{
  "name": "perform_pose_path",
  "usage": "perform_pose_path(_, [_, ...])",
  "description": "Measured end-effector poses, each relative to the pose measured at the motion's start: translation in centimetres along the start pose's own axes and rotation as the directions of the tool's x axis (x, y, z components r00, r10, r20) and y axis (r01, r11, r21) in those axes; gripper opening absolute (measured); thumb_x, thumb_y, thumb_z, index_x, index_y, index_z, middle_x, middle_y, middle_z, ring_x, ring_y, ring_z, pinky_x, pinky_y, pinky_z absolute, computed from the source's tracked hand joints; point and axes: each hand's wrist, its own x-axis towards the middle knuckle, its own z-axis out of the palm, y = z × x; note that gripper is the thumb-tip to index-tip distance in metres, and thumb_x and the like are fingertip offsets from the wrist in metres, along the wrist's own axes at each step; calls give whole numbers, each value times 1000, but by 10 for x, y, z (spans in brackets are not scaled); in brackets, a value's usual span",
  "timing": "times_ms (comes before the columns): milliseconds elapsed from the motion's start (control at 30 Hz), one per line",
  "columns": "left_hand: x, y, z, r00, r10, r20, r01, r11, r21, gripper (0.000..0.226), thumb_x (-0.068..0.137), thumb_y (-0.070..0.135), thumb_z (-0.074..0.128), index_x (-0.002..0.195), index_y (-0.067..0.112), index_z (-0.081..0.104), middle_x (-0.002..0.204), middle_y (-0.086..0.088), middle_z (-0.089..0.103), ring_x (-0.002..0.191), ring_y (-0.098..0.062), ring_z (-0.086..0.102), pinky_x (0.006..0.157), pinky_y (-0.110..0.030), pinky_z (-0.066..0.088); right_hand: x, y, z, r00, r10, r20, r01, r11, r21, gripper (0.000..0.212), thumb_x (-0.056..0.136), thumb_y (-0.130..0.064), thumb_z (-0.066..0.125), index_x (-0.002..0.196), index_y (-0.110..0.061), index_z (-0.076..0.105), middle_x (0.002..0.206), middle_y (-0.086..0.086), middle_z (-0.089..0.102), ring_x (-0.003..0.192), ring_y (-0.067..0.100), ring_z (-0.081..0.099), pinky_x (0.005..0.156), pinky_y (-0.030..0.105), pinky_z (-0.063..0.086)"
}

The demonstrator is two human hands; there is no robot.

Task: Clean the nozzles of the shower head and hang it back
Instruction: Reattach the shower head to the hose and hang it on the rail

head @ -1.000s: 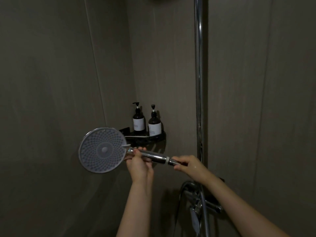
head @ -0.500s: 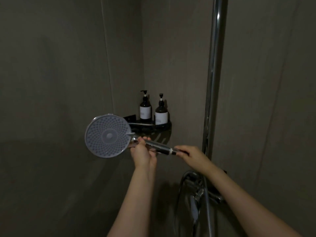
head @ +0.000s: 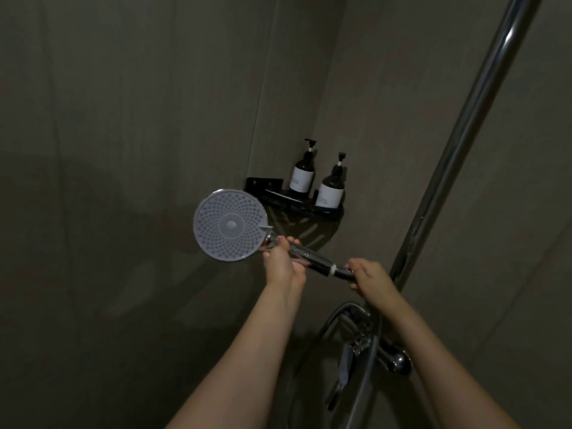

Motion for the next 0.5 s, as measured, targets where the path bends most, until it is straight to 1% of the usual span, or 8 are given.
perform_pose_path(67, [-1,1,-1,1000,6,-4,-7,1000,-21,6,97,10,43,93,12,47,74,0,48,67,-12,49,71,-30,48,-4,-1,4,1000,-27,-15,28,998,58,19,98,-18,41,84,-17,53,76,3,51,62,6,48,51,8,40])
perform_pose_path(133, [0,5,0,1000,17,-7,-17,999,-29,12,97,10,42,86,12,47,74,0,48,67,-12,49,68,-30,48,-8,1,7,997,-74,2,74,996,47,7,92,-18,54,88,-22,49,74,-2,54,64,6,49,55,13,40])
perform_pose_path(200, [1,8,1,1000,19,-1,-19,999,-30,16,97,11,42,82,13,46,73,0,48,67,-12,49,70,-31,48,-9,3,8,994,-113,2,113,993,35,20,86,-12,61,86,-26,47,75,-4,56,66,6,51,59,13,41])
perform_pose_path(233, [1,9,1,1000,18,2,-18,999,-28,16,98,11,42,82,13,46,73,0,48,67,-12,49,72,-32,48,-8,3,9,992,-124,-13,124,992,29,22,85,-10,62,83,-28,48,75,-5,56,66,6,52,61,16,41])
perform_pose_path(300, [0,10,1,1000,20,4,-20,999,-29,14,98,10,41,85,13,46,74,-1,49,68,-12,49,78,-35,49,-6,1,9,989,-144,-27,142,988,-57,18,87,-12,60,81,-28,53,73,-8,55,66,5,51,62,21,39])
perform_pose_path(367, [-1,11,1,1000,15,23,-14,1000,-22,8,97,11,42,93,12,47,76,0,49,69,-12,49,77,-35,50,-3,-1,9,991,-133,13,134,983,-127,13,91,-16,56,79,-23,56,67,-8,53,60,4,48,59,22,37])
perform_pose_path(433, [-1,11,-2,999,-5,50,5,1000,5,6,97,9,42,98,13,46,76,-1,49,69,-12,50,81,-37,50,-2,-1,7,995,-67,80,71,996,-48,30,96,-20,46,68,-18,58,51,-8,50,45,0,43,54,24,34])
perform_pose_path(500, [-1,8,-5,997,-26,75,23,999,43,7,96,8,41,98,14,44,75,-1,49,69,-14,50,84,-38,48,0,-1,2,992,30,123,-35,998,43,47,100,-25,36,60,-13,57,37,-6,47,34,1,39,49,25,32])
